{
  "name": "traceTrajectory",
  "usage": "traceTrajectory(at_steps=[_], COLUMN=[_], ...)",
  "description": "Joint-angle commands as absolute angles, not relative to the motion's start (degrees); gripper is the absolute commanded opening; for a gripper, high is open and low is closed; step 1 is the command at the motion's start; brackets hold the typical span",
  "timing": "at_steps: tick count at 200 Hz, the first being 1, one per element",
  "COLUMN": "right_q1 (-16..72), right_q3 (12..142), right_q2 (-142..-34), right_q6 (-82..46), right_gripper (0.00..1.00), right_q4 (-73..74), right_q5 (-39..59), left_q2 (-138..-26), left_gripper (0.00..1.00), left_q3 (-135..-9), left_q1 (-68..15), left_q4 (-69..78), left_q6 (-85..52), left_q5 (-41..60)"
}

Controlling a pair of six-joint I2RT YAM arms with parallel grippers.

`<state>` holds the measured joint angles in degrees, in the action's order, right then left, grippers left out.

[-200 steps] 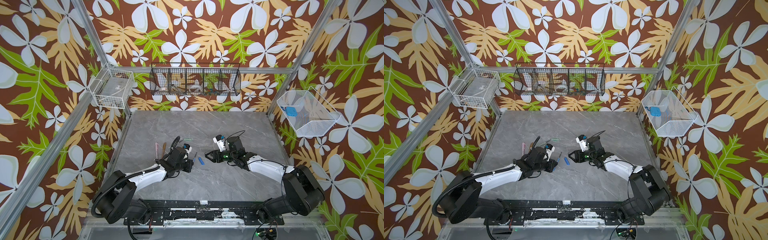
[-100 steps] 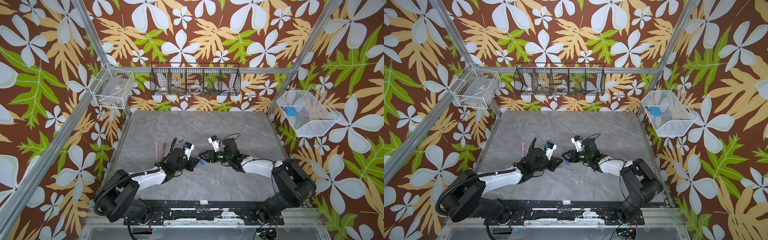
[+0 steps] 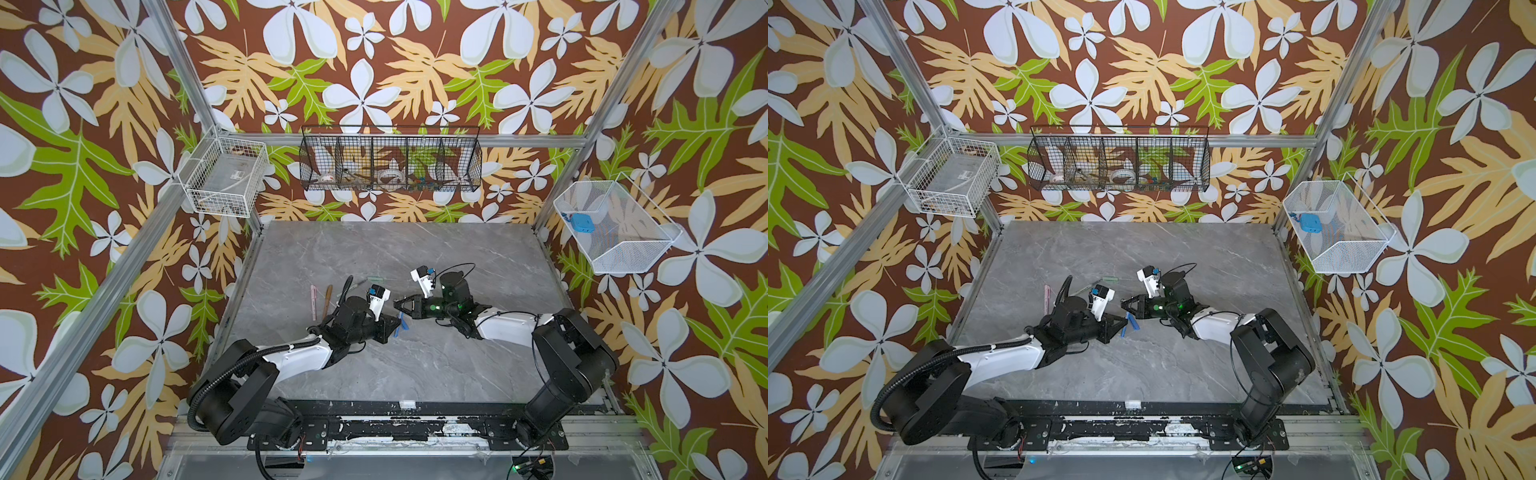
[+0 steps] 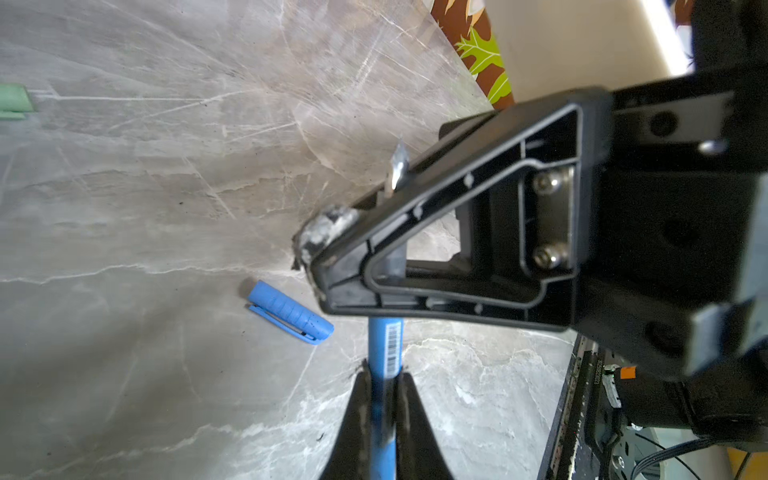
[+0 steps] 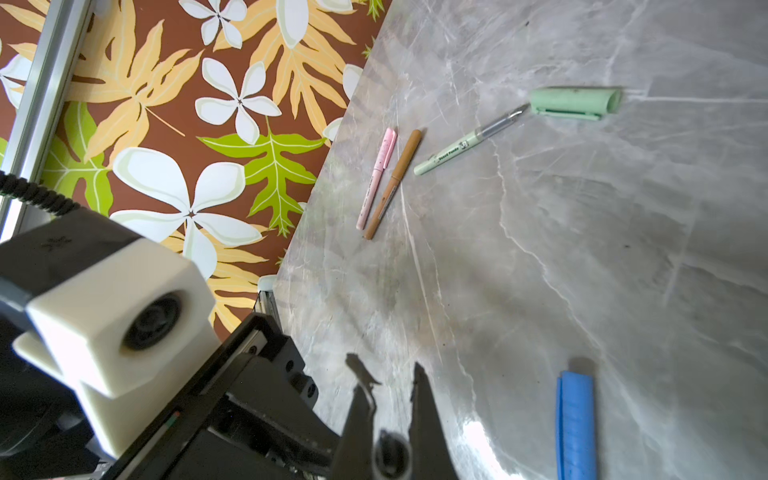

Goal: Insert the pens into the pen caps
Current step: 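Raise the blue pen nib-up with the left gripper while the right gripper approaches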

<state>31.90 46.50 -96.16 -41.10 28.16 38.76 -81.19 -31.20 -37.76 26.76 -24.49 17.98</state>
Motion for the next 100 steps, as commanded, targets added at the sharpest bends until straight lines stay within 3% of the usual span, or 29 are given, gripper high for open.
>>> traceTrajectory(at_steps=[1,11,24,59,100], right_q1=[31.7,31.4,31.2,31.0,31.1], right_q3=[48.4,49.5,51.0,52.6,51.6], right_q2=[-94.8,-93.9,-92.6,-90.6,-90.5], right_q6=[-36.7,-34.4,-31.1,-26.5,-27.3], right_gripper=[0.0,0.0,0.0,0.0,0.0], right_q4=[24.3,21.3,17.1,12.6,14.6], right_q5=[37.6,37.4,37.8,39.0,40.4], left_q2=[-80.5,-80.0,-79.3,-79.0,-83.3], left_gripper=[0.44,0.63,0.76,0.85,0.86], left_q3=[-31.5,-31.3,-31.3,-31.7,-31.4], left_q1=[-37.9,-37.8,-37.7,-37.4,-37.2], left_q4=[28.8,28.9,28.8,31.7,39.4], left_q6=[-25.6,-26.0,-26.5,-27.5,-29.4], left_q5=[17.3,16.5,16.3,22.8,29.9])
